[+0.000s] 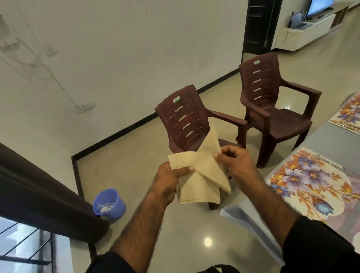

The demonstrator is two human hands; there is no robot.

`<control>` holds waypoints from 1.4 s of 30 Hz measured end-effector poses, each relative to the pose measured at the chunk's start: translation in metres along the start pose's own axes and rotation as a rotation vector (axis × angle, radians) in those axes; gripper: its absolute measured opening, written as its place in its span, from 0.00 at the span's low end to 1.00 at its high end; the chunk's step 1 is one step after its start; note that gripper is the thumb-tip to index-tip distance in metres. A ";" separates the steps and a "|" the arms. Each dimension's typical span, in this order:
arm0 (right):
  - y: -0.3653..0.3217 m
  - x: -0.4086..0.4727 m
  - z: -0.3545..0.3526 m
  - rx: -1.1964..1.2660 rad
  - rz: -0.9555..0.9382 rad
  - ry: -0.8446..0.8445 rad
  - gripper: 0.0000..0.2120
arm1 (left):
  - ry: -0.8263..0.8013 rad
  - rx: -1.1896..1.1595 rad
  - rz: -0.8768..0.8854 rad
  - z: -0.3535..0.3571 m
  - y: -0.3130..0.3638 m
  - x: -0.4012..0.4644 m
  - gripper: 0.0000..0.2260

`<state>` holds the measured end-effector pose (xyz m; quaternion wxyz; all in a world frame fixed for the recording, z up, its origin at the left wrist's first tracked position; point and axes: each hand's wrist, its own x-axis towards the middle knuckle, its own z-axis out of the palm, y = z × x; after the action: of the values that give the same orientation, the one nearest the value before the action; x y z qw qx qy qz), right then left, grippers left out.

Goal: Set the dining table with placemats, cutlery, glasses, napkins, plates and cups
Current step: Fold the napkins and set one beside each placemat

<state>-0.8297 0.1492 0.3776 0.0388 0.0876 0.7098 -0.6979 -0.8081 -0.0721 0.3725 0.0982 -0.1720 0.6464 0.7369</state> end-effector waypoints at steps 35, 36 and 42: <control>-0.014 0.014 0.065 -0.489 -0.170 -0.069 0.23 | -0.341 0.073 -0.071 -0.049 0.019 0.083 0.17; -0.014 0.020 0.062 -0.472 -0.146 -0.114 0.22 | -0.353 0.092 -0.079 -0.044 0.019 0.085 0.18; 0.013 0.060 0.045 -0.476 -0.092 0.060 0.24 | -0.387 0.103 -0.158 -0.021 0.013 0.113 0.18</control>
<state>-0.8897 0.1082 0.3535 0.0053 0.0644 0.8583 -0.5091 -0.9142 -0.1033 0.3397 0.2865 -0.0720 0.6369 0.7121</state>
